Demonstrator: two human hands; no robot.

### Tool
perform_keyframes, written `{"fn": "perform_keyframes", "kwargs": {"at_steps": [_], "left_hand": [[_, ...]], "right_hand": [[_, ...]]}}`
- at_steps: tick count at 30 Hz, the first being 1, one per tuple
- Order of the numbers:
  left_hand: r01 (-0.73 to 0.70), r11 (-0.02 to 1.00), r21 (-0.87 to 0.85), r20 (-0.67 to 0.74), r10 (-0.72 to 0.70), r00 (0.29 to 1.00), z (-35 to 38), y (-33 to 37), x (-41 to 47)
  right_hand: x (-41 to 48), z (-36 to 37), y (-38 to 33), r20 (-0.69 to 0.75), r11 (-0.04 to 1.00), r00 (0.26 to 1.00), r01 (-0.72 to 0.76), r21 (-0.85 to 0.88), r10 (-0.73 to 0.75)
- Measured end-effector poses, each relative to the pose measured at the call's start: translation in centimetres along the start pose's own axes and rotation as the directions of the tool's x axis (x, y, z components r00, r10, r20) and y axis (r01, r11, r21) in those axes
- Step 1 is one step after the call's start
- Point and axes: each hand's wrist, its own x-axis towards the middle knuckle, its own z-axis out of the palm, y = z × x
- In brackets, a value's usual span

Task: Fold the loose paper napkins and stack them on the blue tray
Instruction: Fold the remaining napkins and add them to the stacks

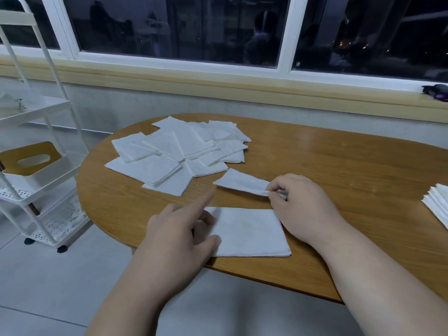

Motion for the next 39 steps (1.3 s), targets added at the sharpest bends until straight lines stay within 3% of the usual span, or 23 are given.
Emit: {"fn": "perform_keyframes", "kwargs": {"at_steps": [5, 9, 15, 20, 22, 25, 27, 31, 39], "left_hand": [[0.031, 0.998, -0.063, 0.02, -0.03, 0.999, 0.1, 0.3, 0.2], [0.074, 0.971, -0.229, -0.042, -0.085, 0.995, -0.1, 0.2, -0.1], [0.008, 0.937, -0.348, -0.155, -0.066, 0.986, -0.8, -0.1, -0.2], [0.048, 0.864, -0.502, -0.172, -0.154, 0.973, -1.1, 0.7, -0.2], [0.084, 0.857, -0.508, -0.156, -0.188, 0.97, -1.1, 0.9, -0.1], [0.139, 0.907, -0.397, -0.069, -0.181, 0.981, -0.8, 0.8, 0.0], [0.135, 0.944, -0.302, -0.032, -0.151, 0.988, -0.7, 0.6, 0.0], [0.121, 0.971, -0.208, 0.033, -0.117, 0.993, -0.8, 0.2, -0.1], [-0.018, 0.996, 0.091, -0.07, 0.024, 0.997, 0.1, -0.3, 0.1]], "right_hand": [[-0.7, -0.8, -0.6, -0.098, 0.894, 0.995, 0.034, 0.446, 0.011], [-1.2, -1.0, -0.8, -0.084, 0.687, 0.991, 0.134, 0.714, -0.106], [-1.3, -1.1, -0.7, -0.018, 0.563, 0.97, 0.157, 0.811, -0.244], [-1.4, -1.6, -1.1, 0.151, 0.398, 0.967, -0.058, 0.916, -0.206], [-1.8, -2.0, -1.5, 0.211, 0.453, 0.953, -0.093, 0.887, -0.217], [-2.0, -2.1, -1.9, 0.141, 0.648, 0.978, -0.009, 0.761, -0.153], [-2.2, -2.1, -1.9, 0.106, 0.668, 0.987, 0.001, 0.745, -0.12], [-3.1, -1.6, -1.5, 0.168, 0.712, 0.981, -0.048, 0.7, -0.099], [-2.7, -0.2, -0.7, 0.164, 0.922, 0.986, -0.043, 0.385, -0.022]]}}
